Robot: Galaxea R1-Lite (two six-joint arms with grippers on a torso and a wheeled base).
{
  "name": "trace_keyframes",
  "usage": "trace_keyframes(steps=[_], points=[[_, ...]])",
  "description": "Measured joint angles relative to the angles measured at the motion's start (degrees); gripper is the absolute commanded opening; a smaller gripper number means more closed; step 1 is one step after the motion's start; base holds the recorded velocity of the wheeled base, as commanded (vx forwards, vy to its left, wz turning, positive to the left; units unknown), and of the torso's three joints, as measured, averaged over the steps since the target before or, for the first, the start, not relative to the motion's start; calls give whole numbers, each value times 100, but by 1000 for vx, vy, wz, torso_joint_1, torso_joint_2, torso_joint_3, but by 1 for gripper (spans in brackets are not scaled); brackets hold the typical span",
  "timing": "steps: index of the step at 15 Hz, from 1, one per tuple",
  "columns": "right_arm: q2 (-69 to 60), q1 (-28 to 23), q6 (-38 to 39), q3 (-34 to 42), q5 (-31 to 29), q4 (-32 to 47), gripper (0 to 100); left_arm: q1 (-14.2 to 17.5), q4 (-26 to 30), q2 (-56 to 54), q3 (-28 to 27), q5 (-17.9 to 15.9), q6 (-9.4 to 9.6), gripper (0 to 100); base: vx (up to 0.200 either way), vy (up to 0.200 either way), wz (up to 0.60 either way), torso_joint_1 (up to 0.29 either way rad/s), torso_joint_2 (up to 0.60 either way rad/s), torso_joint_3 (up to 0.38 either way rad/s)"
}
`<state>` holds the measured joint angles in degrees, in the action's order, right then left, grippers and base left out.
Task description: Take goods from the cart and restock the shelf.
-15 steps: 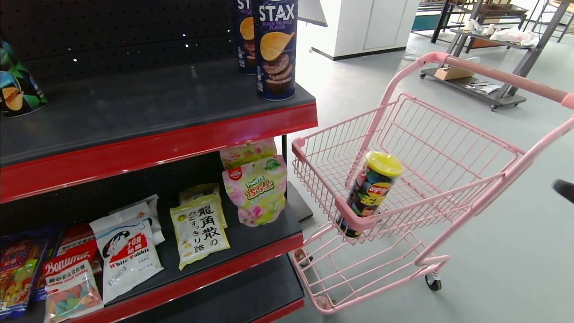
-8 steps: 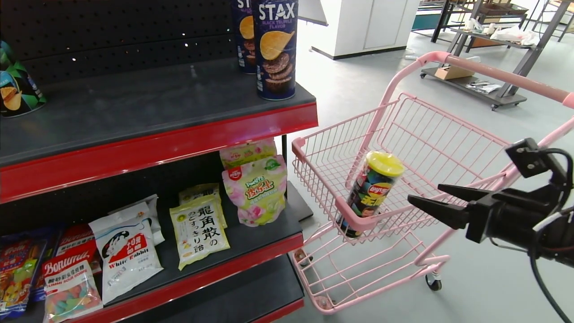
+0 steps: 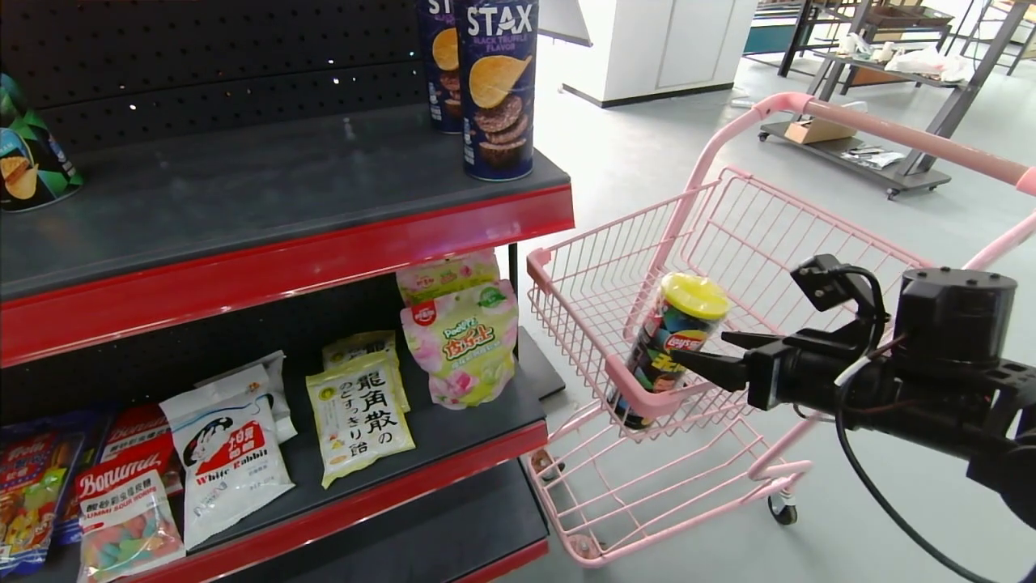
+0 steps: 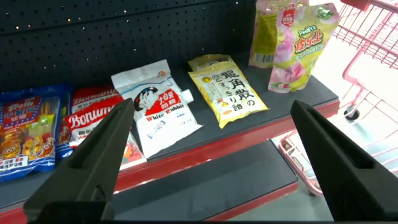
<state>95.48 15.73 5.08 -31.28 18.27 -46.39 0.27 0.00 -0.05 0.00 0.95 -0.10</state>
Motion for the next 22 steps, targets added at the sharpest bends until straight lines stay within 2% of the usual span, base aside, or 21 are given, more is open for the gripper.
trace_keyframes(steps=[6, 12, 13, 22], points=[[774, -2, 46, -824, -126, -9, 100, 2, 0, 0, 0, 0, 2, 100, 0, 0, 0, 0, 0, 0], [1364, 4, 52, -1086, -126, -496, 100, 4, 0, 0, 0, 0, 2, 100, 0, 0, 0, 0, 0, 0], [1417, 23, 63, -1102, -130, -507, 0, 4, 0, 0, 0, 0, 2, 100, 0, 0, 0, 0, 0, 0], [1254, 43, 105, -1135, -300, -635, 0, 4, 0, 0, 0, 0, 2, 100, 0, 0, 0, 0, 0, 0]])
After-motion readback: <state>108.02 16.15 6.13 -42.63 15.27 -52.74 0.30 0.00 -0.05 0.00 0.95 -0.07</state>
